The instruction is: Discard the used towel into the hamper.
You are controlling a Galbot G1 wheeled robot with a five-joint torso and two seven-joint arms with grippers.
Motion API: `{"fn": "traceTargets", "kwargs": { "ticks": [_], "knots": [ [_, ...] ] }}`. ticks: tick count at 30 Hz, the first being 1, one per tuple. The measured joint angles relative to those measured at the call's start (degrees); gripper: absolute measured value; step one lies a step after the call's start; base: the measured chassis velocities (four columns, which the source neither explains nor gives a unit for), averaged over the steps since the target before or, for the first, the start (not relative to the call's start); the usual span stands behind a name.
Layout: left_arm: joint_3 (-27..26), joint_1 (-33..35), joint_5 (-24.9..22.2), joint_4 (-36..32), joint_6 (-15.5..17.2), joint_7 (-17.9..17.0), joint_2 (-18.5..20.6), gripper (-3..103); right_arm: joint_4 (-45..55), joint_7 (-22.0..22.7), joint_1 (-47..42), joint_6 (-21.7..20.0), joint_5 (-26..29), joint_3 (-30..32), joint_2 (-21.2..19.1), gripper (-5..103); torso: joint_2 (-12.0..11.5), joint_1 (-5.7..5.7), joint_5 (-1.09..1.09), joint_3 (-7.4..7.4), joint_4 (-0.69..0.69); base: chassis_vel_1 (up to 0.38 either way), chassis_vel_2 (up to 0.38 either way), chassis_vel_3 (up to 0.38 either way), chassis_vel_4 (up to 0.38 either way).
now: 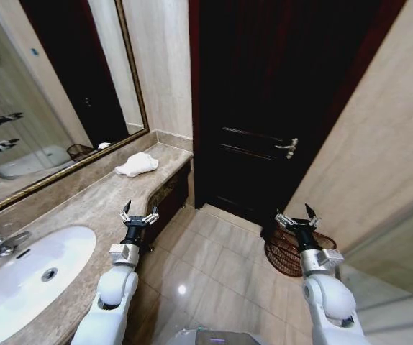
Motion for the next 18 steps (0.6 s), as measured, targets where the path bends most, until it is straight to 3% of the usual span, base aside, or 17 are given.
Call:
{"fn": "traceTargets", "kwargs": {
  "ticks": [18],
  "knots": [
    [-0.1,-0.1,0.2,0.5,0.0,0.0,-0.2,100,-0.7,-0.2,0.5,-0.2,0.0,0.0,0.1,100,0.0,-0.01,0.0,0.0,0.0,-0.054,0.163,0.162,-0.051]
  ]
}}
